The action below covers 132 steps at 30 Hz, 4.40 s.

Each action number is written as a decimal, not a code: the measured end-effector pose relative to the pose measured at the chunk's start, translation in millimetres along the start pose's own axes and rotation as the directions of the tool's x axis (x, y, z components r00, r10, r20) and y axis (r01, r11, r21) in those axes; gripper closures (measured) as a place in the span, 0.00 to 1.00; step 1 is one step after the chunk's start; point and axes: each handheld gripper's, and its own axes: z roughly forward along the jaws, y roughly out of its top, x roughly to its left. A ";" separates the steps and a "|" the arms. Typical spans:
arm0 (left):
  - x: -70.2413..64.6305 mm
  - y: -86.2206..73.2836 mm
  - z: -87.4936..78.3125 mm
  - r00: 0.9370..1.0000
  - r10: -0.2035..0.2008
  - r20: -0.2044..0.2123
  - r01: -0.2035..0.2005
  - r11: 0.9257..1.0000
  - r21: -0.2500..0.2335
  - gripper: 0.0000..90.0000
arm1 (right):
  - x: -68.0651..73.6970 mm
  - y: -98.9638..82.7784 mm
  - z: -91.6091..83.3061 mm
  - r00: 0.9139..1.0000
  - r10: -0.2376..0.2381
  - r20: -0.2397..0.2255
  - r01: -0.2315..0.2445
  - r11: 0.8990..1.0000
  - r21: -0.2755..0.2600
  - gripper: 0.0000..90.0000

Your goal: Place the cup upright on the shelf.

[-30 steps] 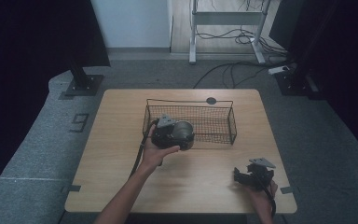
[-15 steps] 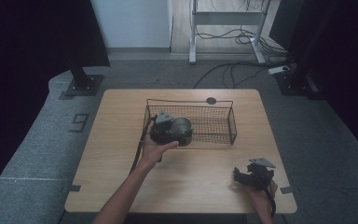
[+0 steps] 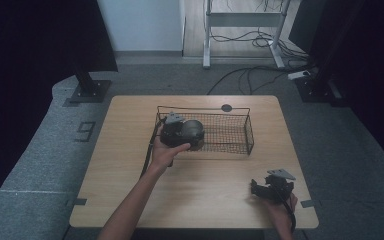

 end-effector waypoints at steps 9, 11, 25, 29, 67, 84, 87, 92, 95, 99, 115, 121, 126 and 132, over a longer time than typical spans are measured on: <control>8.5 10.4 13.9 1.000 0.002 0.001 -0.002 1.000 -0.003 0.16 | -0.2 -0.1 -0.1 1.000 0.004 0.003 -0.004 1.000 -0.004 0.07; 9.0 11.7 16.7 1.000 0.002 0.003 -0.002 1.000 -0.006 0.16 | -0.3 -0.2 -0.2 1.000 0.004 0.004 -0.004 1.000 -0.005 0.07; 12.6 18.6 32.6 1.000 0.007 -0.009 -0.007 1.000 0.012 0.16 | -0.1 -0.3 -0.5 1.000 0.007 0.010 -0.007 1.000 -0.006 0.08; 16.5 19.6 36.4 1.000 0.006 -0.013 -0.006 1.000 0.018 0.16 | -0.2 -0.3 -0.6 1.000 0.007 0.010 -0.007 1.000 -0.006 0.08; 45.5 -3.6 93.6 0.996 -0.065 -0.061 0.074 0.985 0.153 0.16 | -0.8 -0.5 -1.0 1.000 0.009 0.017 -0.009 1.000 -0.013 0.10; 47.1 -15.1 105.0 0.991 -0.078 -0.108 0.099 0.973 0.209 0.16 | -0.8 -0.6 -1.0 1.000 0.011 0.018 -0.011 1.000 -0.014 0.11; 46.9 -15.1 104.9 0.991 -0.074 -0.110 0.097 0.972 0.215 0.16 | -0.8 -0.6 -1.0 1.000 0.011 0.018 -0.010 1.000 -0.014 0.11; 45.8 -13.8 103.5 0.990 -0.079 -0.120 0.104 0.971 0.217 0.13 | -0.8 -0.6 -1.0 1.000 0.010 0.019 -0.010 1.000 -0.014 0.11; 44.9 -13.2 103.5 0.989 -0.084 -0.120 0.109 0.970 0.216 0.11 | -0.8 -0.6 -1.0 1.000 0.010 0.019 -0.010 1.000 -0.015 0.11; 44.8 -12.0 101.9 0.989 -0.082 -0.122 0.106 0.972 0.211 0.09 | -0.7 -0.6 -1.0 1.000 0.012 0.018 -0.012 1.000 -0.013 0.11; 42.0 1.5 71.0 0.993 -0.072 -0.094 0.082 0.991 0.109 0.07 | -0.6 -0.9 -1.3 1.000 0.014 0.022 -0.014 1.000 -0.016 0.12; 35.3 2.2 51.6 0.995 -0.071 -0.063 0.076 0.994 0.078 0.07 | -0.6 -0.9 -1.3 1.000 0.015 0.022 -0.014 1.000 -0.016 0.12; 30.1 -1.3 34.7 0.997 -0.062 -0.039 0.065 0.996 0.062 0.07 | -0.7 -0.8 -1.3 1.000 0.015 0.022 -0.014 1.000 -0.015 0.12; 22.8 -11.7 13.3 0.999 -0.041 -0.025 0.043 0.998 0.053 0.07 | -0.8 -0.8 -1.5 1.000 0.014 0.022 -0.013 1.000 -0.013 0.12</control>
